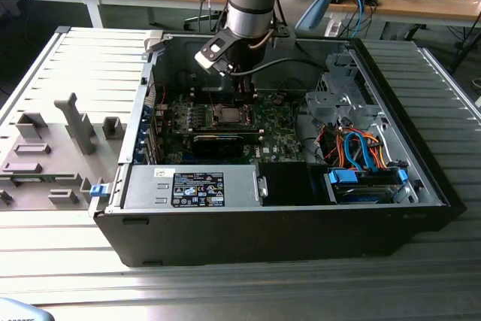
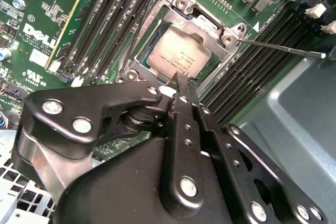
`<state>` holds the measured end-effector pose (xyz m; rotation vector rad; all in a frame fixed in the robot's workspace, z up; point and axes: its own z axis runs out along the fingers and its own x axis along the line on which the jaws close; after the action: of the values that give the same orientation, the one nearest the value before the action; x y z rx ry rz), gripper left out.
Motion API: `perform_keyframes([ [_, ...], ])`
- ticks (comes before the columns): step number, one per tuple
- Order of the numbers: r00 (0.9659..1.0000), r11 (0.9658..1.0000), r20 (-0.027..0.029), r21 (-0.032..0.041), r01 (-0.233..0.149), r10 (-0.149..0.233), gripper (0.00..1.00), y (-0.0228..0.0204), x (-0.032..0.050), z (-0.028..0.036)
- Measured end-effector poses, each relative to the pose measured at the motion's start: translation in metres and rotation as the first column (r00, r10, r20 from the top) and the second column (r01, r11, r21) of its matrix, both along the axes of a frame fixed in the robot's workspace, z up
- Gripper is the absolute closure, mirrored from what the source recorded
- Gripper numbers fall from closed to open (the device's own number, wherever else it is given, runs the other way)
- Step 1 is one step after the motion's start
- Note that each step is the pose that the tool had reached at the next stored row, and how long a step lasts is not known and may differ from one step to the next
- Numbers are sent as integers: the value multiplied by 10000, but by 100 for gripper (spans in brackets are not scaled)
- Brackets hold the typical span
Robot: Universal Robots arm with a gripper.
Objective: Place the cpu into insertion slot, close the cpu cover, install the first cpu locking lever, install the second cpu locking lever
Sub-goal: 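Close the cpu cover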
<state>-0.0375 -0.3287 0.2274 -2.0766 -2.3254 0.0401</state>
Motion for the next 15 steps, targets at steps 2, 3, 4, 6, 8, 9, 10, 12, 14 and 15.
perform_keyframes([
  [2, 10000, 10000, 0, 0, 1, -1, 89, 0, -7, -7],
  [3, 10000, 10000, 0, 0, 1, -1, 89, 0, -12, -12],
  [4, 10000, 10000, 0, 0, 1, -1, 89, 0, -14, -14],
  [6, 10000, 10000, 2, 1, 1, -1, 89, 0, -20, -22],
  [8, 10000, 10000, 1, 0, 1, -1, 89, 0, -29, -33],
  [9, 10000, 10000, 1, 0, 1, -1, 89, 0, -35, -39],
  [10, 10000, 10000, 1, 0, 1, -1, 89, 0, -38, -42],
  [12, 10000, 10000, 0, 0, 1, -1, 89, 0, -44, -49],
  [14, 10000, 10000, 0, 0, 1, -1, 89, 0, -52, -57],
  [15, 10000, 10000, 0, 0, 1, -1, 89, 0, -54, -60],
])
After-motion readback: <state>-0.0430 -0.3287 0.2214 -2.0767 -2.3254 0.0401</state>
